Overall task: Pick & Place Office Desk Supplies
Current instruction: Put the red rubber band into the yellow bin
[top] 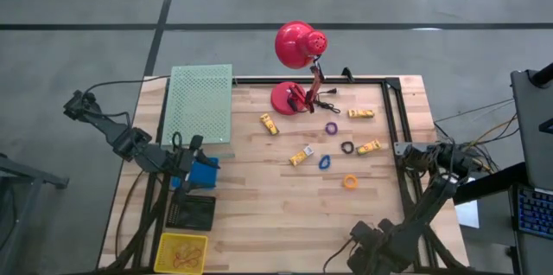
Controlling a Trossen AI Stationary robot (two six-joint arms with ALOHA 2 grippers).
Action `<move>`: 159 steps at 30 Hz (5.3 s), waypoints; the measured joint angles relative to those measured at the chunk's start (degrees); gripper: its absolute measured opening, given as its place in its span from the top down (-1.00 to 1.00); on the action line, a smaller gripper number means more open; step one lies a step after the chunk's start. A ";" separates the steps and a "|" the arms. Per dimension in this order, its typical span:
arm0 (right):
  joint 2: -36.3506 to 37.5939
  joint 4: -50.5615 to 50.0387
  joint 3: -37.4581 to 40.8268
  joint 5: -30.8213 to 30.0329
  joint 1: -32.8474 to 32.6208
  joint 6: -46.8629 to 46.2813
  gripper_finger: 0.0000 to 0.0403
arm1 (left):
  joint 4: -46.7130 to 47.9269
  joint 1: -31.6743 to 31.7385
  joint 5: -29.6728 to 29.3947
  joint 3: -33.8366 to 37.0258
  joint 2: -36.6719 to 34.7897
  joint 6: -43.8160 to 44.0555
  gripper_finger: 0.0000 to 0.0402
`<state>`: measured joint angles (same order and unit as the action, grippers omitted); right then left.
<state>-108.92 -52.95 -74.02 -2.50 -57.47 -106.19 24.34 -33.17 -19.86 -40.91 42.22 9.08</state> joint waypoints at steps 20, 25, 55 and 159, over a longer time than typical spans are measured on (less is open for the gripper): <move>-6.72 -3.02 -3.39 2.36 0.00 4.49 0.41 | -0.02 0.00 -0.02 0.00 0.00 0.01 -0.26; -6.69 -5.75 -3.27 2.38 0.00 6.47 0.55 | -0.02 0.00 0.00 0.00 0.00 0.01 -0.26; -6.68 -5.55 -4.62 0.35 0.15 4.15 0.96 | -0.02 0.02 -0.02 0.00 0.00 0.01 -0.26; -36.26 91.75 -21.73 -25.52 29.96 92.61 0.96 | 0.34 0.01 0.00 -0.02 -0.02 0.00 -0.26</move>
<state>-145.18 38.80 -95.74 -28.02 -27.51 -13.58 24.68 -33.16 -19.87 -40.93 42.20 9.07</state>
